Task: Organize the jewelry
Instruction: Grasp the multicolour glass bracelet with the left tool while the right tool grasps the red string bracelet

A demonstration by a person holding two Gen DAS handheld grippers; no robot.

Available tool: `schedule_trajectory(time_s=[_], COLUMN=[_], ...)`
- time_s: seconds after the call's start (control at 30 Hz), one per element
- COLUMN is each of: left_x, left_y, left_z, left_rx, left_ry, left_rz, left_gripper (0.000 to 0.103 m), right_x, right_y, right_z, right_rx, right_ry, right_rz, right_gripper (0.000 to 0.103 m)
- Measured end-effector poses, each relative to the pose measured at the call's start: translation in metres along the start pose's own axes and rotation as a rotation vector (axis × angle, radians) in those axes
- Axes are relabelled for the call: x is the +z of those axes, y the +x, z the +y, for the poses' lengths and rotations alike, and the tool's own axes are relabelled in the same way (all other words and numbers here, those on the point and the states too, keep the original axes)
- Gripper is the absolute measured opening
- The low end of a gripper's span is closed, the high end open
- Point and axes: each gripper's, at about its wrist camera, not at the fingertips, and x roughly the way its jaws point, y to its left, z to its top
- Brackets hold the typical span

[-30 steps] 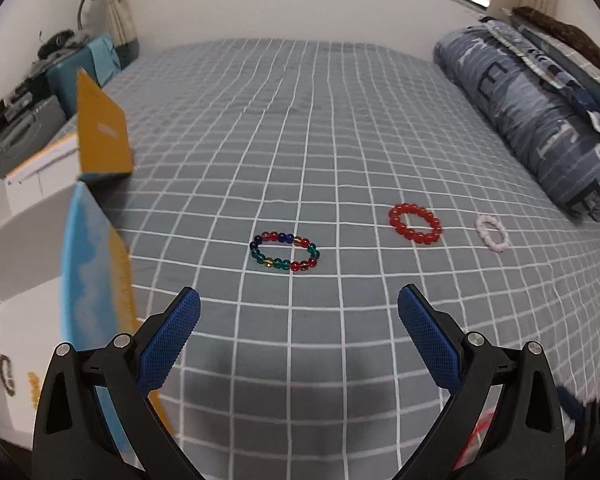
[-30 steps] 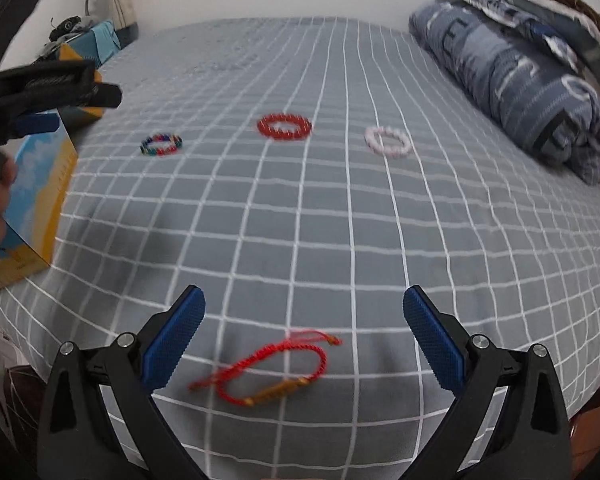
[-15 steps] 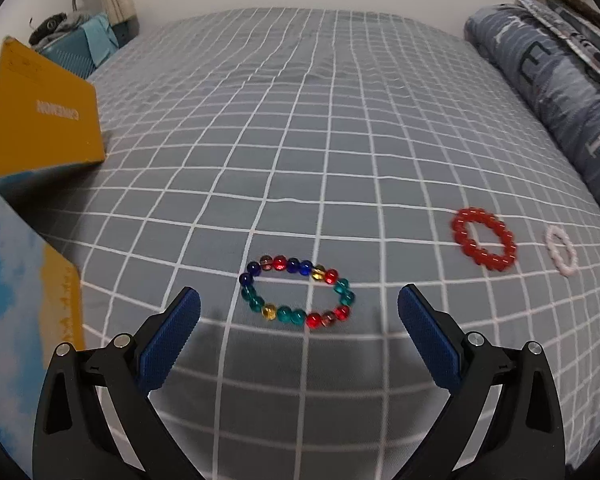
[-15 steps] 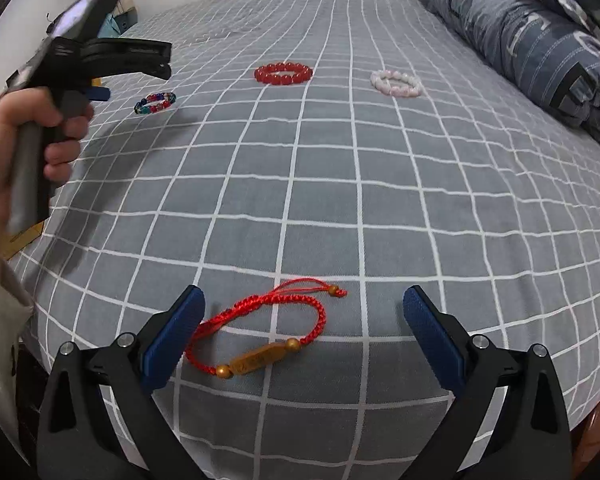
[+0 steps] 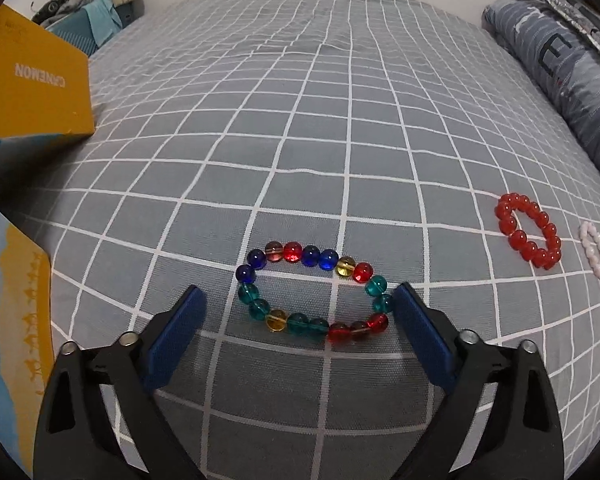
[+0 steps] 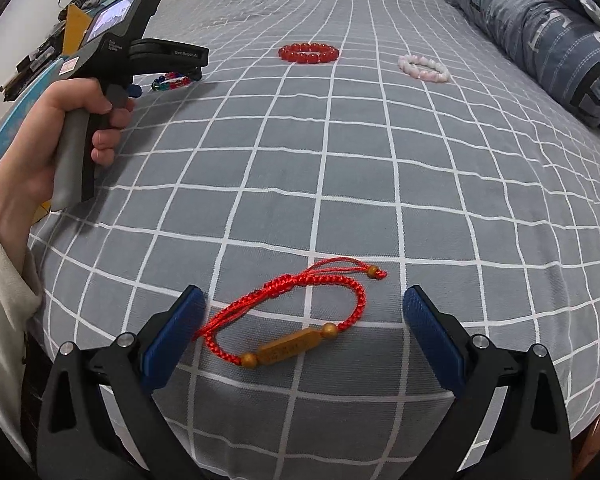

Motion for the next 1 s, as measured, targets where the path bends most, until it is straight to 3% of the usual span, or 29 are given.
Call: schedule_trajectory(time_s=[0.17, 0.3, 0.43, 0.5, 0.53, 0.57, 0.63, 0.67, 1.0], left_x=[-0.002, -0.003, -0.004, -0.004, -0.004, -0.005, -0.005, -0.005, -0.009], left_y=[-0.002, -0.004, -0.007, -0.009, -0.01, -0.012, -0.015, -0.015, -0.025], left_z=[-0.002, -0.002, -0.004, -0.005, -0.005, -0.004, -0.003, -0.003, -0.004], left_rx=[-0.011, -0.013, -0.016, -0.013, -0.013, -0.019, -0.029, -0.03, -0.013], left_ry=[0.016, 0.021, 0.028, 0.045, 0.049, 0.045, 0.045, 0.046, 0.054], left_rz=[0.015, 0.026, 0.036, 0.042, 0.045, 0.049, 0.056, 0.056, 0.037], left_gripper=[0.066, 0.049, 0.031, 0.021, 0.019, 0.019, 0.018, 0.018, 0.018], right_x=[-0.001, -0.001, -0.001, -0.001, 0.0, 0.001, 0.001, 0.001, 0.005], right_y=[0.002, 0.001, 0.001, 0.0, -0.001, -0.001, -0.002, -0.003, -0.005], right_z=[0.001, 0.002, 0.0, 0.0, 0.0, 0.0, 0.002, 0.003, 0.0], right_rx=[-0.009, -0.005, -0.007, -0.007, -0.007, -0.004, -0.012, -0.022, -0.033], right_ry=[-0.004, -0.007, -0.003, 0.003, 0.003, -0.002, -0.013, -0.015, -0.007], right_rz=[-0.002, -0.004, -0.004, -0.01, -0.013, -0.013, -0.02, -0.029, -0.063], right_gripper=[0.095, 0.085, 0.071, 0.055, 0.05, 0.035, 0.018, 0.014, 0.01])
